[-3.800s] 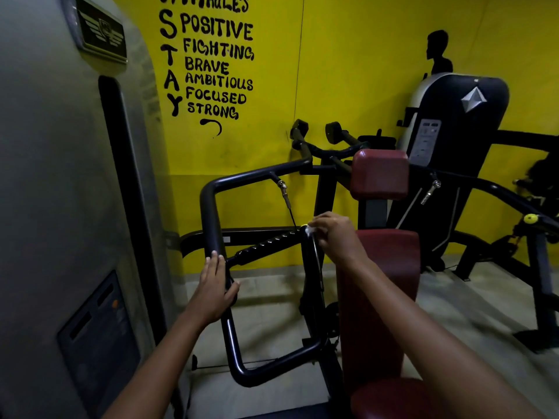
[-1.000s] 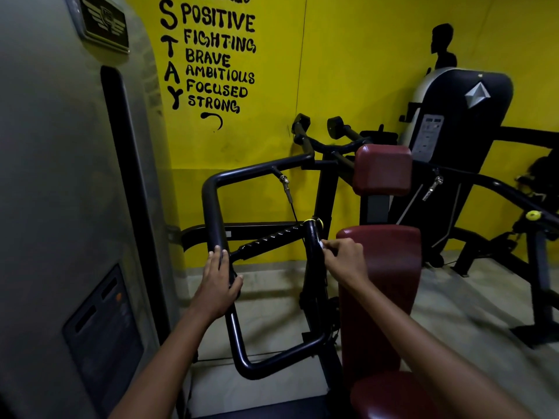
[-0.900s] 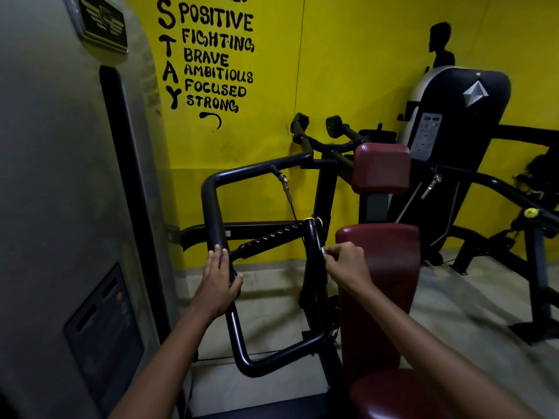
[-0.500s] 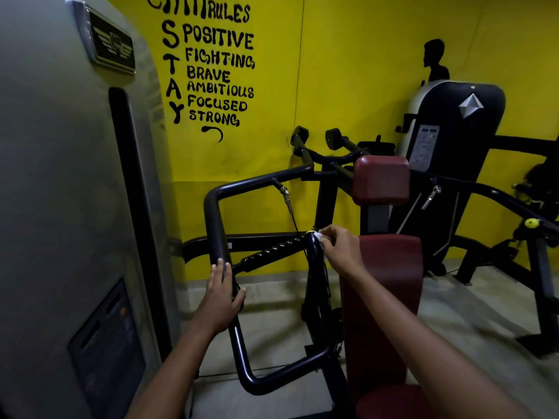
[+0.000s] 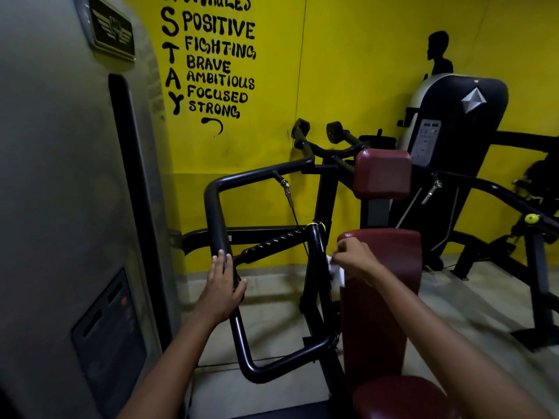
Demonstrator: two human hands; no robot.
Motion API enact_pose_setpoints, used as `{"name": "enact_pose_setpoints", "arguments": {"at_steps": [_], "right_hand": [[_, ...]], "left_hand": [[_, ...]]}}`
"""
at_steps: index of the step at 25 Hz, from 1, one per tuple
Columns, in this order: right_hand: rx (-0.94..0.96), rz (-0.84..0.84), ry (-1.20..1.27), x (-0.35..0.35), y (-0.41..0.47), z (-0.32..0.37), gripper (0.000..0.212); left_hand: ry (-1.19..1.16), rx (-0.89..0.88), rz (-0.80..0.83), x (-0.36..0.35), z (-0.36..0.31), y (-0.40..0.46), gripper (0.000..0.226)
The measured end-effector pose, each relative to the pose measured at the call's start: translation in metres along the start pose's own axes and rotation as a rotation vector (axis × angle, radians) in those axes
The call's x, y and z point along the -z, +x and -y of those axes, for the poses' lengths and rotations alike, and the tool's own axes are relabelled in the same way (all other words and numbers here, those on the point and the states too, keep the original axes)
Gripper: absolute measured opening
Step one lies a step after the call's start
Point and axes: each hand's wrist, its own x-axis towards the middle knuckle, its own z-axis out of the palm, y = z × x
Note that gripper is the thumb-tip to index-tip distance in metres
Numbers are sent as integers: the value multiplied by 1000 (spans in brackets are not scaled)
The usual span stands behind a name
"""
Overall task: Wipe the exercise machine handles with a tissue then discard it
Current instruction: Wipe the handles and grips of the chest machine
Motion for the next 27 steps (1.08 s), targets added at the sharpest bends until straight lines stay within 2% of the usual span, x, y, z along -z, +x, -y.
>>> {"name": "enact_pose_setpoints", "arguments": {"at_steps": [3,5,9,12,15,19,27], "right_hand": [[191,-320,39,-7,5,14,7],[377,-416,65,-15,6,28,8],[598,-323,-88,-48,12,47,5],[729,-226,-229,-74,17,58,18],[826,-177,-392,-90,27,72,23],[878,-38,-583,-103,40,90,20],[741,168,-792,-99,80,96,12]], "left_hand": [[-3,1,18,2,0,0,73],[-11,-6,38,1,0,1,73],[-18,2,72,6,10,16,71],[-17,25,105,8,14,31,73],[-47,45,90,7,22,47,77],[-121,44,58,6,40,71,77],[-218,-23,41,5,59,106,76]]}}
